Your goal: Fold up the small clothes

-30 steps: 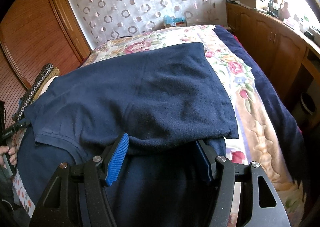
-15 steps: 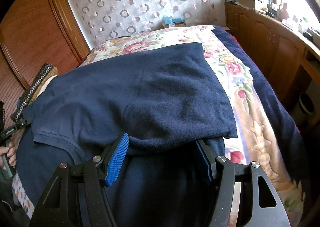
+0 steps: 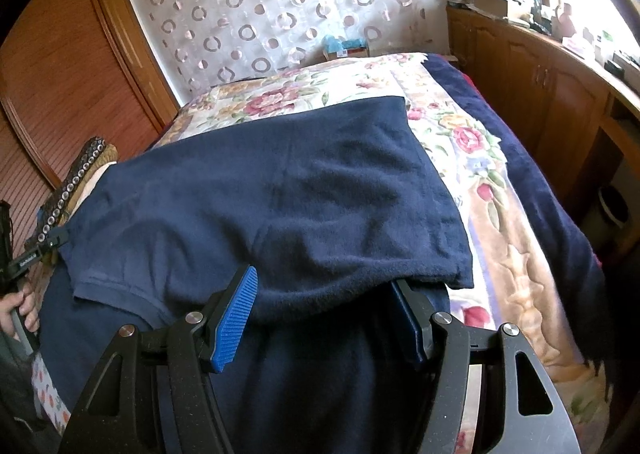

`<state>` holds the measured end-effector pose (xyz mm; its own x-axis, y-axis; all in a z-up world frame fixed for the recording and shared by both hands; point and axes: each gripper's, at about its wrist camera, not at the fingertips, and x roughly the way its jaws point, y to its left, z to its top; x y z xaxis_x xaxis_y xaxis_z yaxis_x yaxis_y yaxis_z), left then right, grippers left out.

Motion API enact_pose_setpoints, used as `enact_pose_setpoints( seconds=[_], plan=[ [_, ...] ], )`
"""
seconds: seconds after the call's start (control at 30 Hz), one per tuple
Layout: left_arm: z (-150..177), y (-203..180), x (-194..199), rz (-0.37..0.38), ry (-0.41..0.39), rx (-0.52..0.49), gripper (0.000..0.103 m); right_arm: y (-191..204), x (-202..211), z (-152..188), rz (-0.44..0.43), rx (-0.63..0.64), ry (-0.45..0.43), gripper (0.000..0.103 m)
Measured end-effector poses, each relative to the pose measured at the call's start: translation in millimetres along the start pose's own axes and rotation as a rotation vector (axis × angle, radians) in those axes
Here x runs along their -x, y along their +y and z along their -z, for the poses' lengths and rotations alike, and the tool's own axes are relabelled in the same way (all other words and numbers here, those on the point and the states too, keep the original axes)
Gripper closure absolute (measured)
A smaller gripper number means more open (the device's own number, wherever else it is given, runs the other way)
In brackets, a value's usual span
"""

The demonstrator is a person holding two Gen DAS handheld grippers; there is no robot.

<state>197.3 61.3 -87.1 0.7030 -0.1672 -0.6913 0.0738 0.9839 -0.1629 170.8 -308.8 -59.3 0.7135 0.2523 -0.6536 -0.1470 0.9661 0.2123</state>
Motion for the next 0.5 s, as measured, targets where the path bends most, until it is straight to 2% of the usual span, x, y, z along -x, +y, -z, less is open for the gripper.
enact_pose_setpoints(
  seconds=[0.07, 0.17, 0.23, 0.27, 0.3, 0.33, 0.5],
  plan=[
    [-3.0, -0.2, 4.1, -0.003, -0.017, -0.009, 0.095, -1.4, -4.6, -0.3, 0.009, -0.009, 0.014, 0.037],
    [-4.3, 2.3, 10.1, 0.003, -0.047, -0.016, 0.095, 0.1, -11.7, -2.7, 0.027, 0.002, 0.022, 0.047],
    [-6.3, 5.9, 13.9, 0.023, -0.068, -0.008, 0.096, 4.9, -16.3, -5.0, 0.053, 0.052, 0.015, 0.064],
    [-6.9, 7.5, 15.5, 0.024, -0.072, -0.004, 0.096, 6.6, -17.8, -5.7, 0.045, 0.064, 0.016, 0.080],
    [-7.8, 8.4, 18.1, 0.025, -0.078, -0.003, 0.096, 8.7, -18.1, -6.2, 0.033, 0.074, 0.016, 0.089],
    [-8.2, 9.0, 21.8, 0.027, -0.087, -0.004, 0.096, 11.7, -16.2, -6.9, 0.033, 0.090, 0.005, 0.094],
    [-7.9, 5.5, 56.2, 0.040, -0.164, -0.013, 0.097, 22.1, 17.2, -14.1, -0.007, 0.128, -0.100, 0.100]
  ],
)
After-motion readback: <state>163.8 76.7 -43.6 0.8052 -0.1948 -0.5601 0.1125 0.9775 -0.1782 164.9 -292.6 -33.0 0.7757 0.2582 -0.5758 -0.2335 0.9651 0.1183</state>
